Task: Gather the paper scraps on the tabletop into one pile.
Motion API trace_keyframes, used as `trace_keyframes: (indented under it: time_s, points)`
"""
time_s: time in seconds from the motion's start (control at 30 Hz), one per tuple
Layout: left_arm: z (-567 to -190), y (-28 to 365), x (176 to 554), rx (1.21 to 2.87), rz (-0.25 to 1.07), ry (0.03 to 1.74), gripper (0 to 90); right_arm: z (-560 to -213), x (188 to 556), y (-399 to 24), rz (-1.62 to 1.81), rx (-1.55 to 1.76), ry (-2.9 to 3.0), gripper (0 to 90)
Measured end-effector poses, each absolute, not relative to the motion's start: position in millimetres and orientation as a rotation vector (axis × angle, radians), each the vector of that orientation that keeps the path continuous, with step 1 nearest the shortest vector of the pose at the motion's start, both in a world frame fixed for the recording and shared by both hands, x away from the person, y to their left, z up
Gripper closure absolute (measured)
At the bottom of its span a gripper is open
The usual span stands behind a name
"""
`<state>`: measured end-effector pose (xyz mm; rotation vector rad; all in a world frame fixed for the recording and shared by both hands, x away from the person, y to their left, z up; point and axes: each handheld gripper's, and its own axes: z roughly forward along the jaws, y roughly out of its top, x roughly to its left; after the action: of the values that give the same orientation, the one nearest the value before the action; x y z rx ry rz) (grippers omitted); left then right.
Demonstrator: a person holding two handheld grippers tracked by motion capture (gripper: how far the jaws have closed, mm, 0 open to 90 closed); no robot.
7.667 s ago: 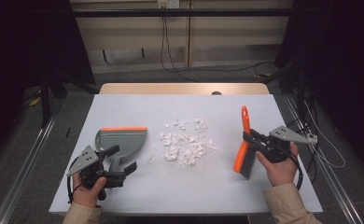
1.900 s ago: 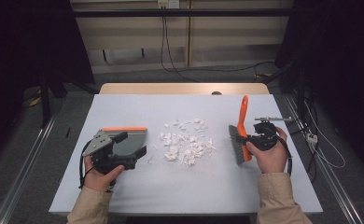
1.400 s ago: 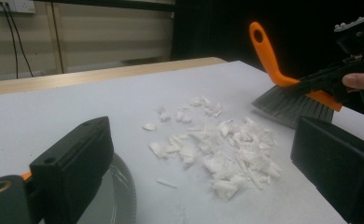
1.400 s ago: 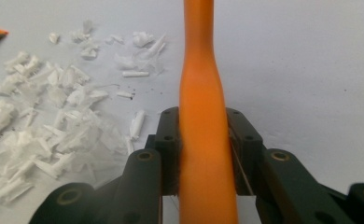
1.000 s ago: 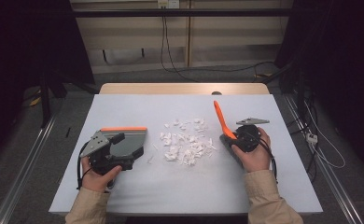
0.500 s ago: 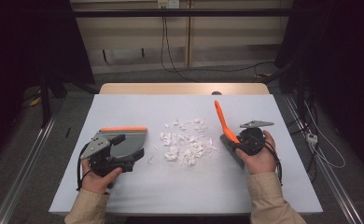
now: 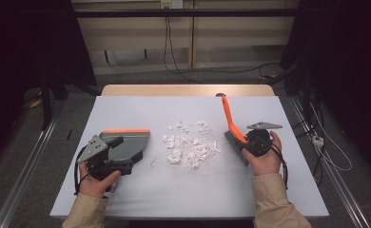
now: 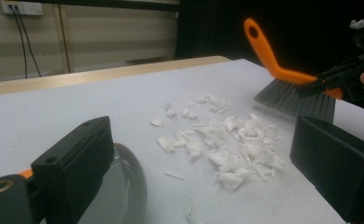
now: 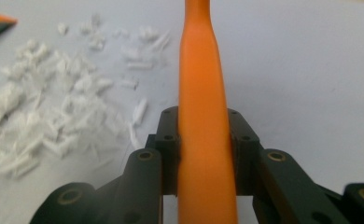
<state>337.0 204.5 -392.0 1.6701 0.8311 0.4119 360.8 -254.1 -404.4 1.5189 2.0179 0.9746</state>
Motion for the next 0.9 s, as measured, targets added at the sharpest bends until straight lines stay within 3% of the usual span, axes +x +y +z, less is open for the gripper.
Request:
trace_keyframes:
  time_s: [0.53, 0.9]
  points:
    - [-396, 226, 337, 1.641, 0.442, 0.868, 5.6, -423, 416, -236, 0.823, 1.429, 1.971, 71.5]
    - [-395, 223, 337, 1.645, 0.443, 0.858, 5.6, -421, 398, -202, 0.808, 1.292, 2.131, 71.2]
